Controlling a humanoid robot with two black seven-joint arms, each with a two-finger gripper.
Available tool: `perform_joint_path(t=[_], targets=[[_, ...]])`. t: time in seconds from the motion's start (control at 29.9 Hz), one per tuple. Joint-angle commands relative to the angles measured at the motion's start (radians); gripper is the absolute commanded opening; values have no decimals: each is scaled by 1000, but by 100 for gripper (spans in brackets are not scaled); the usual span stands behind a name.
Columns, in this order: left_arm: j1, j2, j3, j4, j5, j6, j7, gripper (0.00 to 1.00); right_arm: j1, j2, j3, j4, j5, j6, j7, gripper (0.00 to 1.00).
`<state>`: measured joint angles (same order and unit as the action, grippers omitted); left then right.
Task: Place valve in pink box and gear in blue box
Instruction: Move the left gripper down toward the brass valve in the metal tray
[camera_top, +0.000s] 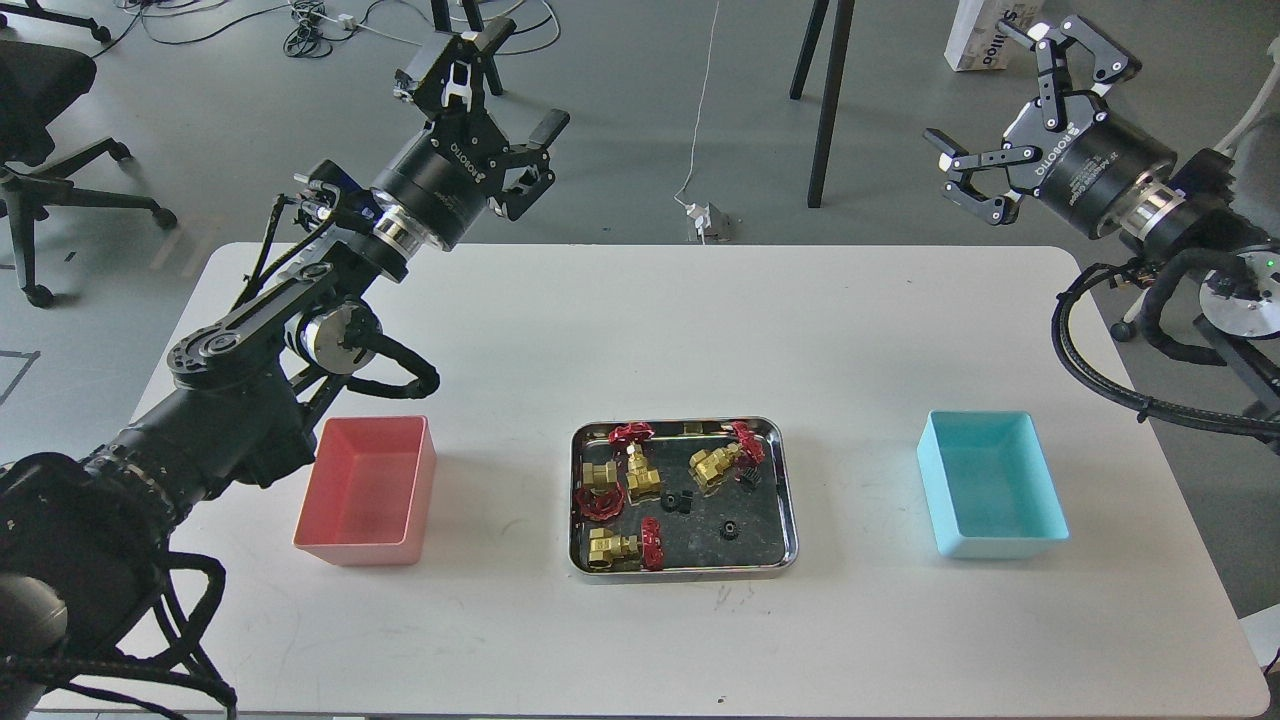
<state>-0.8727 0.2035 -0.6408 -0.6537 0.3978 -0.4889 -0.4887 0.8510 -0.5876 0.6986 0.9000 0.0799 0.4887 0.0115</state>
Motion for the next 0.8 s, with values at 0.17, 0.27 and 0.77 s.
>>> perform_joint_path(t=[0.17,0.27,0.77], targets=[[-52,74,-26,0,-81,0,0,100,-1,14,50,-16,67,0,5,100],[-45,64,-78,-1,-203,0,0,100,8,31,85,-58,159,0,5,100],[-230,316,184,-460,-33,0,0,99,23,-14,107,-76,216,0,-4,100]])
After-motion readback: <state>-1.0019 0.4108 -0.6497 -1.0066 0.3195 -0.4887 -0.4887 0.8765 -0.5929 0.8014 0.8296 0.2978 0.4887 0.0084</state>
